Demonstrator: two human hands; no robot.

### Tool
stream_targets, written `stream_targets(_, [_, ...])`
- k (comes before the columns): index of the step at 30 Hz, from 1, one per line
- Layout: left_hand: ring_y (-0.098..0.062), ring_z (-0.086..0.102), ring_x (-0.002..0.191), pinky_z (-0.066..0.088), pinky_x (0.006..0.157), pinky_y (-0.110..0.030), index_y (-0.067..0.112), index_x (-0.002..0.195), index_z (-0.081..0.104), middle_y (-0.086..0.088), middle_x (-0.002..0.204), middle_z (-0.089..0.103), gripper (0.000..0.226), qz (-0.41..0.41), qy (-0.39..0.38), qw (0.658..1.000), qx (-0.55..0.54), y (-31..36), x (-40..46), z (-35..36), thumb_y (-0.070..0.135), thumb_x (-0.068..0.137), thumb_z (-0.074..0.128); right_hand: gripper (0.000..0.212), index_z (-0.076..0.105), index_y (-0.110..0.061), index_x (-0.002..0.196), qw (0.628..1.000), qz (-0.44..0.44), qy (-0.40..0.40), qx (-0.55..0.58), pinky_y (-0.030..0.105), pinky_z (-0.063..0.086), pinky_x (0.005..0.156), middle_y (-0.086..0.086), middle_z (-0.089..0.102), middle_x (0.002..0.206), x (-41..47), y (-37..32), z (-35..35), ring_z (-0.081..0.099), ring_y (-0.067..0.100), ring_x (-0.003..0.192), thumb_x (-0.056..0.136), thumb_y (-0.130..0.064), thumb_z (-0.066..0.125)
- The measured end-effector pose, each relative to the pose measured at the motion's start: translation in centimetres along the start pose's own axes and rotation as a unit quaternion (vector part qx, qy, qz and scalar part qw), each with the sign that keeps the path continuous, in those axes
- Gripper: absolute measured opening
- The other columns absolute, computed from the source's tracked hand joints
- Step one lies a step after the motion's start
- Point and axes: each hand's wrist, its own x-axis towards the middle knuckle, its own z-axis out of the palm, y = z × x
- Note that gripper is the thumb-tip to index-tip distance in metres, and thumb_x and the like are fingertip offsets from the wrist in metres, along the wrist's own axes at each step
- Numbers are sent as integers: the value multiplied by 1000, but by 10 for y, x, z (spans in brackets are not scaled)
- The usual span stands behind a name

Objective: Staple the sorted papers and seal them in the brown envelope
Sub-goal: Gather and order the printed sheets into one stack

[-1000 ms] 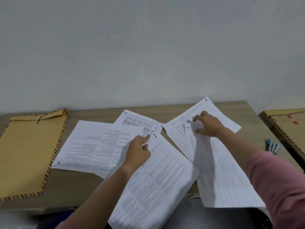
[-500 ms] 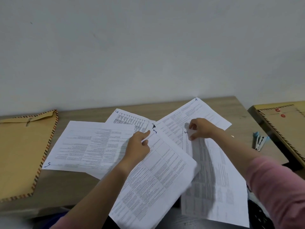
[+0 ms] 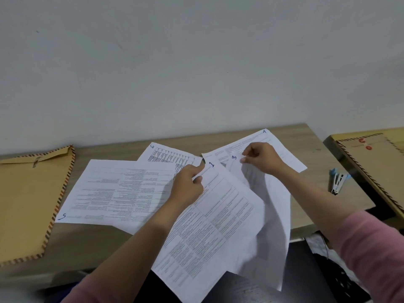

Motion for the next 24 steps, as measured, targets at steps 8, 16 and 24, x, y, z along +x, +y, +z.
stream_targets(8, [-4,50,96,41,77,-15,16,129,57,3,112,58,42,64,49,996,25,22,17,23,2,90,51,8,71,-13,79,971,9,50,233,11,48,66,-2,68,71,-21,-37,14,61,2,64,77,-6,73])
stream_targets(16, [-11,53,83,39,71,-22,21,128,59,7,105,56,41,68,40,993,87,13,31,32,4,91,51,30,71,-23,90,971,14,11,237,32,50,82,6,63,84,-26,-22,24,57,16,78,67,-5,81])
stream_targets(24, [-10,52,106,42,91,-18,15,124,62,2,115,46,42,67,48,996,31,19,45,30,-5,88,50,30,70,-26,95,977,3,39,212,21,48,71,-4,58,80,-21,-21,26,53,13,69,73,-6,76])
